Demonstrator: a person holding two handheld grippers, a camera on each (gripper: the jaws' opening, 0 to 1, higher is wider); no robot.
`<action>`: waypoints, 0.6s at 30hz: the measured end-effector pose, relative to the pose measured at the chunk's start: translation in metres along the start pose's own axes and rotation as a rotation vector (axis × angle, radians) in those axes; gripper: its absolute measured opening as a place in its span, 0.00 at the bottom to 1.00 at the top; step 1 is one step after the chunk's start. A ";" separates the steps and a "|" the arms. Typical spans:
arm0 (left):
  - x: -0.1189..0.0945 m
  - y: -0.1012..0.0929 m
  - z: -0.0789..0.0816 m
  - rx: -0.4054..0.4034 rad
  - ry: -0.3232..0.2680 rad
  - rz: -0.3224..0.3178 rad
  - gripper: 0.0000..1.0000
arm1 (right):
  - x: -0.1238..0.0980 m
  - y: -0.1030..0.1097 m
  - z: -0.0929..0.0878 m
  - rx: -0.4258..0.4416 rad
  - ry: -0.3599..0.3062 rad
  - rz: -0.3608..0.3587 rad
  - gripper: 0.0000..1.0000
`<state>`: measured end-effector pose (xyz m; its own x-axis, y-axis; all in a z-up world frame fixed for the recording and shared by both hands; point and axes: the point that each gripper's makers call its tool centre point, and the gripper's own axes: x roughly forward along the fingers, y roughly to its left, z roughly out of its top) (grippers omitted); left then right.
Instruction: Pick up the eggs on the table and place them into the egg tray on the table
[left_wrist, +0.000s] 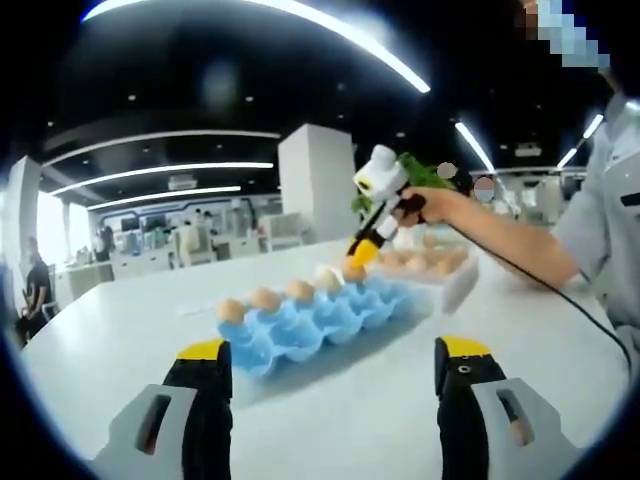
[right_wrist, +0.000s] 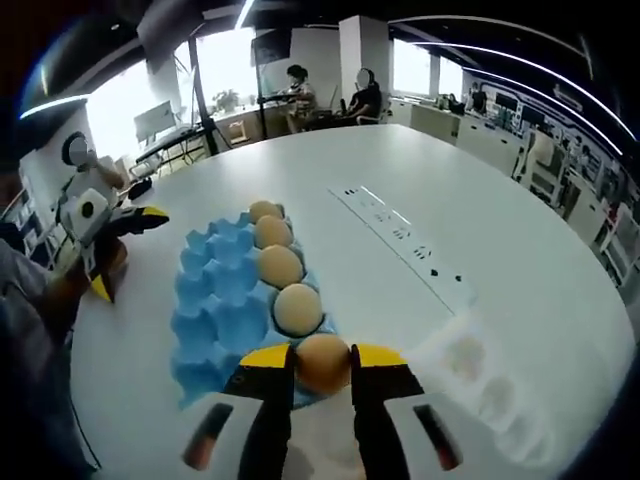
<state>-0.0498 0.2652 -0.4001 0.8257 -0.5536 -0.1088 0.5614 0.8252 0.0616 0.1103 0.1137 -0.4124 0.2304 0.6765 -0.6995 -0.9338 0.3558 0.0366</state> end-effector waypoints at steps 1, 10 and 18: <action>0.000 0.000 0.000 0.000 0.000 0.000 0.84 | 0.001 0.001 -0.001 0.000 0.005 0.003 0.23; 0.000 -0.001 0.000 0.000 0.001 0.000 0.84 | 0.008 0.001 -0.008 -0.009 0.038 0.025 0.23; 0.000 -0.001 -0.001 0.002 0.002 0.000 0.84 | 0.010 0.007 -0.009 -0.048 0.042 0.030 0.24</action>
<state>-0.0510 0.2644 -0.4007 0.8258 -0.5531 -0.1106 0.5612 0.8252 0.0636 0.1040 0.1171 -0.4257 0.1918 0.6583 -0.7279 -0.9522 0.3044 0.0244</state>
